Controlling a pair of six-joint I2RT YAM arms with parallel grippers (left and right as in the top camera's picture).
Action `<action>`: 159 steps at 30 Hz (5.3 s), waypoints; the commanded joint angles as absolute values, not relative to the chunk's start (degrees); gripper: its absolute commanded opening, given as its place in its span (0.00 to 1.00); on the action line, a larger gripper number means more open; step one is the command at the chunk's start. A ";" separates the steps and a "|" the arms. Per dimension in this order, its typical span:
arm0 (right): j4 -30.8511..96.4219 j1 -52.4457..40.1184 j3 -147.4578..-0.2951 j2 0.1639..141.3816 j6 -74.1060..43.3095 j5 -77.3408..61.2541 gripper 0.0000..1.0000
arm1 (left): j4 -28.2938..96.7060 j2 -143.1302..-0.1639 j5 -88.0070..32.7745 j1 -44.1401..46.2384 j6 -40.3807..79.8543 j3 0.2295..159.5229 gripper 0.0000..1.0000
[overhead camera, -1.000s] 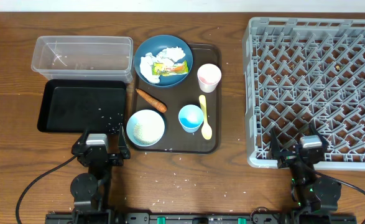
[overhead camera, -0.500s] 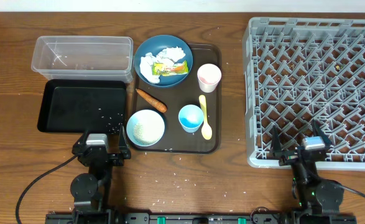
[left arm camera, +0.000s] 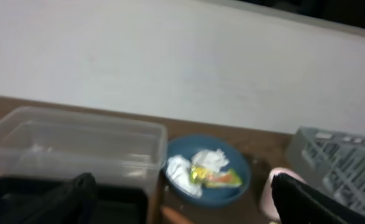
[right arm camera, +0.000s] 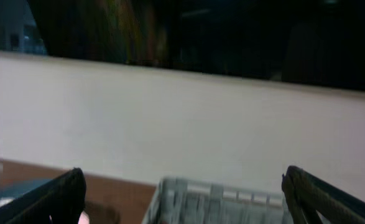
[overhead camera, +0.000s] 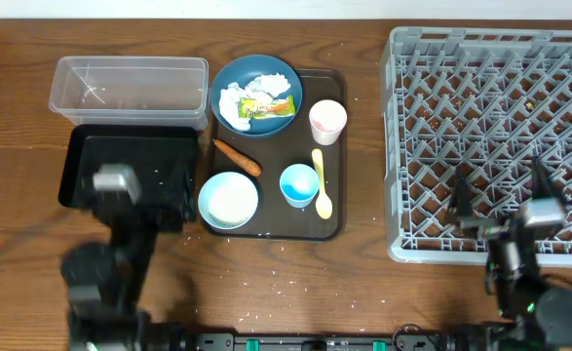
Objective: Sort waste into correct bins and load items into the dishwasher rack
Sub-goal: 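Reach the left gripper to the blue plate and grasp the paper waste, then carry the paper and wrapper with the left gripper into the clear bin, then reach the left gripper to the pink cup and grasp it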
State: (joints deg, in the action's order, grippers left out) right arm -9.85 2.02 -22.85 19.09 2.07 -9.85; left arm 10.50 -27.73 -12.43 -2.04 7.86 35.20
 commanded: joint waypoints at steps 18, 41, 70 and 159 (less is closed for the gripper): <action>18.96 1.96 -56.99 54.28 1.13 -24.49 0.99 | 49.17 -112.27 -16.19 15.81 2.39 116.11 0.92; 29.65 1.96 -56.95 54.65 1.34 -24.45 0.99 | 42.85 -137.80 11.18 16.86 44.91 115.72 0.95; 29.58 1.96 -56.95 56.27 1.37 -24.38 0.99 | 46.98 -119.87 9.06 15.86 35.11 115.52 0.06; 33.95 1.96 -56.95 56.27 1.32 -23.79 0.99 | 50.00 -130.72 -12.45 27.49 9.65 113.78 0.27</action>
